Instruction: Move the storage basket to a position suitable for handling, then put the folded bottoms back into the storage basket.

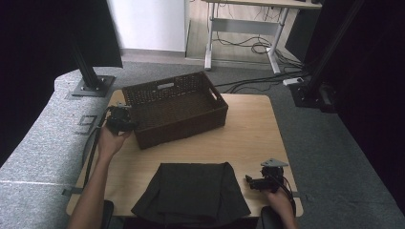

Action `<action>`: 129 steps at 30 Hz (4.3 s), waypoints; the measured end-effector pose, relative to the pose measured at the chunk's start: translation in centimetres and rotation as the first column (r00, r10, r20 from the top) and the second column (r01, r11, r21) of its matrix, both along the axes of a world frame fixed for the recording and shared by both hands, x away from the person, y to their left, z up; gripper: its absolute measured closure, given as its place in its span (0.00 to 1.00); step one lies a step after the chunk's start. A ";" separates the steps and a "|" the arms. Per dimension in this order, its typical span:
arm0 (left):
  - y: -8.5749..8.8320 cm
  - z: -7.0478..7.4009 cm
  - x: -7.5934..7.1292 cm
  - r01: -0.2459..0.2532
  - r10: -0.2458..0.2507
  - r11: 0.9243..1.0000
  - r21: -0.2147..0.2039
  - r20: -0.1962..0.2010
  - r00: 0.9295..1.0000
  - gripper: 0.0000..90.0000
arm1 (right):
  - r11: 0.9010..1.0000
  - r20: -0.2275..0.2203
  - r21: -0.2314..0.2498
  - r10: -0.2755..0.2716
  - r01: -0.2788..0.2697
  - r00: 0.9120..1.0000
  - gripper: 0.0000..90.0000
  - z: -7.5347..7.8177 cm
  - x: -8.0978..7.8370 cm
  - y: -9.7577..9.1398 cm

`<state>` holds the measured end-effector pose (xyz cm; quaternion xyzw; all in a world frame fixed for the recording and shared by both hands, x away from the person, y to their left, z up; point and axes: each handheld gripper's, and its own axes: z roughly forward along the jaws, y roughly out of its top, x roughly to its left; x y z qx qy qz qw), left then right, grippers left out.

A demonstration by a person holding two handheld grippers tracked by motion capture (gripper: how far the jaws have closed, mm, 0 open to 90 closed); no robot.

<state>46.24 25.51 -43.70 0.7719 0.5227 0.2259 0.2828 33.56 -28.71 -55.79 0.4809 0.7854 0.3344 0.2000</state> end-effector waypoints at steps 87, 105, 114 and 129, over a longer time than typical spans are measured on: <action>2.0 -4.6 -11.5 0.248 -0.241 0.965 -0.081 0.086 0.967 0.05 | 1.000 -0.003 0.001 0.002 -0.002 1.000 0.00 0.0 0.0 0.0; 0.8 -10.3 -10.8 0.292 -0.289 0.954 0.062 -0.055 0.956 0.00 | 1.000 -0.003 0.001 0.002 -0.002 1.000 0.00 0.0 0.0 0.0; 1.2 -11.1 -10.6 0.287 -0.289 0.957 -0.048 -0.042 0.956 0.00 | 1.000 -0.003 0.001 0.004 -0.004 1.000 0.00 0.0 0.0 0.0; 1.0 -11.2 -10.8 0.255 -0.257 0.966 -0.050 -0.042 0.965 0.00 | 1.000 -0.003 0.001 0.008 -0.008 1.000 0.00 0.0 0.0 0.0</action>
